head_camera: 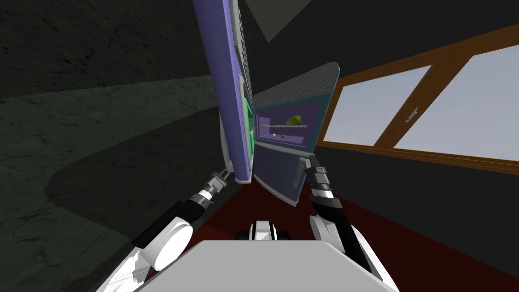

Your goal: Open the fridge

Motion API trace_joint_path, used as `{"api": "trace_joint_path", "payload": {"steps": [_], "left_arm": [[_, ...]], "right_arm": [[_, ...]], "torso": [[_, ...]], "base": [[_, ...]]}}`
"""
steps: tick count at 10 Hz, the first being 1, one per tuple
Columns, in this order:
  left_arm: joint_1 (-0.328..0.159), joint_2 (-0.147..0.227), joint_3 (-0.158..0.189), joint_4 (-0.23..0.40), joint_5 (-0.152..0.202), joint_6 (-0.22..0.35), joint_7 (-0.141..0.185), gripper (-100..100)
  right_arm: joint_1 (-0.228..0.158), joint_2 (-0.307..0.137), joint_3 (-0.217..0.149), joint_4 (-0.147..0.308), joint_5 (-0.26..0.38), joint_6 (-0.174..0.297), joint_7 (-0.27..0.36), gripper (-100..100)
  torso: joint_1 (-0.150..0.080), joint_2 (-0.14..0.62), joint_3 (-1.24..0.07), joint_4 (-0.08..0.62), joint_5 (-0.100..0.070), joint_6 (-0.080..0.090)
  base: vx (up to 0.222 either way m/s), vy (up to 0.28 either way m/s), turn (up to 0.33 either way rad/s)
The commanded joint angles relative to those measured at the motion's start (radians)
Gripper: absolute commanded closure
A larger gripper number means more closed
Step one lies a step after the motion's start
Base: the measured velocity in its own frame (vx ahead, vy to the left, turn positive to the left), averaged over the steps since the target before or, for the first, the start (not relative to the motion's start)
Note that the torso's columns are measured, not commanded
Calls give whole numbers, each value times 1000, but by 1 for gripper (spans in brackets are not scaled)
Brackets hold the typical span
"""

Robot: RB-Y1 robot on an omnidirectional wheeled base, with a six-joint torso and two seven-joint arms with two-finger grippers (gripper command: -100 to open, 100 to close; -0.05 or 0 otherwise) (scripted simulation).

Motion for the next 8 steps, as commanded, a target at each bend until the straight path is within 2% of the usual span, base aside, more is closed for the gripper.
{"api": "trace_joint_path", "payload": {"steps": [1, 3, 6, 8], "left_arm": [[-12, 14, -11, -11, 9, -11, -3, 100], [-16, 27, -22, -12, 17, -16, -6, 100], [-25, 55, -46, -14, 34, -25, -11, 100], [-29, 68, -58, -15, 43, -29, -14, 100]], "right_arm": [[0, 0, 0, 0, 0, 0, 0, 0], [0, 0, 0, 0, 0, 0, 0, 0], [0, 0, 0, 0, 0, 0, 0, 0], [0, 0, 0, 0, 0, 0, 0, 0]], "torso": [[-2, -3, -3, -1, -1, 3], [-11, -4, -3, -1, -3, 6], [-8, -6, -5, 0, -3, 5], [-7, -3, -3, 0, -3, 7]], "base": [[48, 267, -66], [14, 230, -91], [27, 277, -100], [-29, 342, -196]]}}
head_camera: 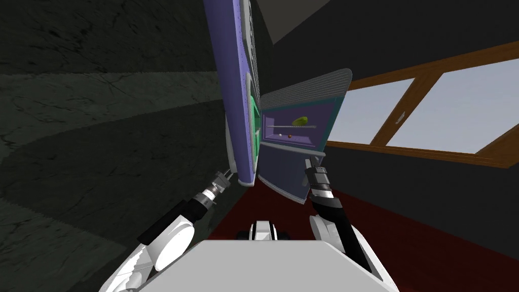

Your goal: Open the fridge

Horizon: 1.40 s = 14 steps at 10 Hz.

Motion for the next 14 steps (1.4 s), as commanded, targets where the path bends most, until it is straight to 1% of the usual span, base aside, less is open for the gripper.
{"api": "trace_joint_path", "payload": {"steps": [1, 2, 3, 4, 5, 7, 8, 10, 11, 12, 14], "left_arm": [[-13, 25, -16, -14, 17, -25, -4, 100], [23, 43, 13, -43, 44, -4, 6, -100], [33, 59, 30, -62, 63, 1, 12, -100], [43, 74, 47, -81, 82, 6, 19, -100], [53, 89, 64, -100, 101, 11, 25, -100], [73, 120, 98, -137, 138, 21, 38, -100], [83, 135, 114, -156, 157, 26, 44, -100], [104, 166, 148, -193, 195, 36, 57, -100], [113, 162, 136, -173, 184, 47, 52, -100], [116, 164, 137, -173, 186, 49, 52, 0], [118, 164, 136, -169, 185, 52, 51, 0]], "right_arm": [[0, 0, 0, 0, 0, 0, 0, 0], [0, 0, 0, 0, 0, 0, 0, 0], [1, 0, 0, 0, 0, 0, 0, 0], [0, 1, 1, 0, 0, 0, 0, 0], [0, 1, 1, 0, 0, 0, 0, 0], [0, 1, 1, 0, 0, 0, 0, 0], [0, 1, 0, 0, 0, 0, 0, 0], [0, 1, 0, 0, 0, 0, 0, 0], [0, 1, 0, 0, 0, 0, 0, 0], [0, 1, 0, 0, 0, 0, 0, 0], [0, 1, 0, 0, 0, 0, 0, 0]], "torso": [[3, 2, 2, 0, 1, -6], [3, 4, 3, 1, 1, -5], [-7, 6, 6, -1, 0, -9], [-11, 10, 9, -2, 0, -9], [-9, 12, 10, 0, 0, -6], [8, 12, 10, -1, 5, -9], [12, 12, 9, 1, 5, -10], [7, 17, 11, 6, 2, -9], [3, 18, 11, 7, 1, -9], [2, 18, 12, 4, 2, -8], [6, 16, 12, 1, 4, -10]], "base": [[36, 352, -128], [49, 152, 97], [58, -45, 162], [53, -110, 147], [53, -97, 75], [62, -51, 79], [50, -32, 94], [60, -14, 113], [28, -1, 37], [5, 5, -3], [0, 0, 0]]}}
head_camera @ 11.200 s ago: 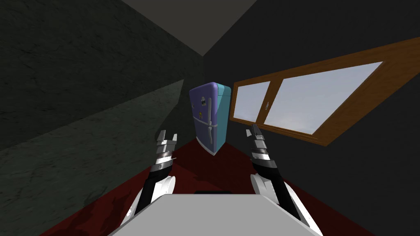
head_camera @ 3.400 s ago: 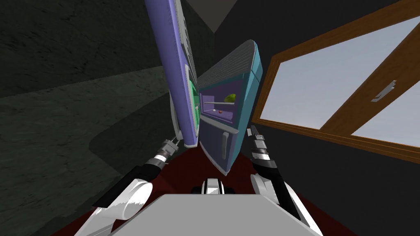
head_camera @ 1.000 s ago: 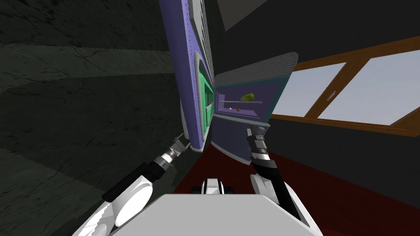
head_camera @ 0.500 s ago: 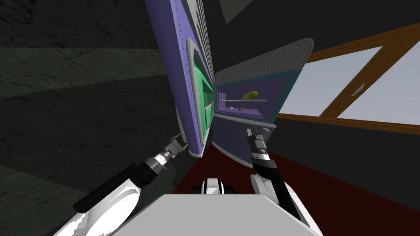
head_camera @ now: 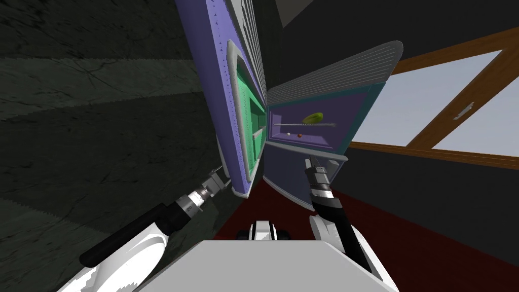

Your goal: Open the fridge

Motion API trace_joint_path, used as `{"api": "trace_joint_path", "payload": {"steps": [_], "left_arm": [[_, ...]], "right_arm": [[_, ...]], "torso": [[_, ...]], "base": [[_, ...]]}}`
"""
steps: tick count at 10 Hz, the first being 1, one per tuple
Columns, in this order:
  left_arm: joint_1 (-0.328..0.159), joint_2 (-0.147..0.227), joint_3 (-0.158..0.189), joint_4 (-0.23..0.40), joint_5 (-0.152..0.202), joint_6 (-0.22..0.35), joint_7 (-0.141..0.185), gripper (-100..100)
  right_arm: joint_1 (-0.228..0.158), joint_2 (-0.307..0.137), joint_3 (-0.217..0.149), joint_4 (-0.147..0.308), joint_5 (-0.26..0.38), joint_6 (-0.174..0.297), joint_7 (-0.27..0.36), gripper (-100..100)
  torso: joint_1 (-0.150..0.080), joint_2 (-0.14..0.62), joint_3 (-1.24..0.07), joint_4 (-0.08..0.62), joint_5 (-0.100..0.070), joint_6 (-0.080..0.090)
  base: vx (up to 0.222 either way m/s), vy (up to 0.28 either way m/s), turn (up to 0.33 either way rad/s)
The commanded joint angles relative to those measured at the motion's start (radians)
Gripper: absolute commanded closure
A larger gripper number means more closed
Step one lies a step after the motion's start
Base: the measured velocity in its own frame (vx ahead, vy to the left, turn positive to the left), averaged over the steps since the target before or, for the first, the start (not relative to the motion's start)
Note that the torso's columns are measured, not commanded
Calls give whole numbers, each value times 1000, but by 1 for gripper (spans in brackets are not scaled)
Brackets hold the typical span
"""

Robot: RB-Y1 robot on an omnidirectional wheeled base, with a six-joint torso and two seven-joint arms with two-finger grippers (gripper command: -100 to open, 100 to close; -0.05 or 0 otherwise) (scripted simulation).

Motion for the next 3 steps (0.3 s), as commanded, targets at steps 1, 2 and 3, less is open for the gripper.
{"api": "trace_joint_path", "payload": {"steps": [1, 2, 3], "left_arm": [[1, 0, -1, 1, 0, 1, 0, 0], [1, 0, -1, 2, 0, 2, 0, 0], [1, 0, -1, 2, 0, 2, 0, 0]], "right_arm": [[0, 0, 0, 0, 0, 0, 0, 0], [0, 0, 0, 0, 0, 0, 0, 0], [0, 0, 0, 0, 0, 0, 0, 0]], "torso": [[2, -1, 0, -1, 1, 0], [2, -1, -1, -1, 1, 0], [2, -2, -1, -2, 1, 0]], "base": [[0, 0, 0], [0, 0, 0], [0, 0, 0]]}}
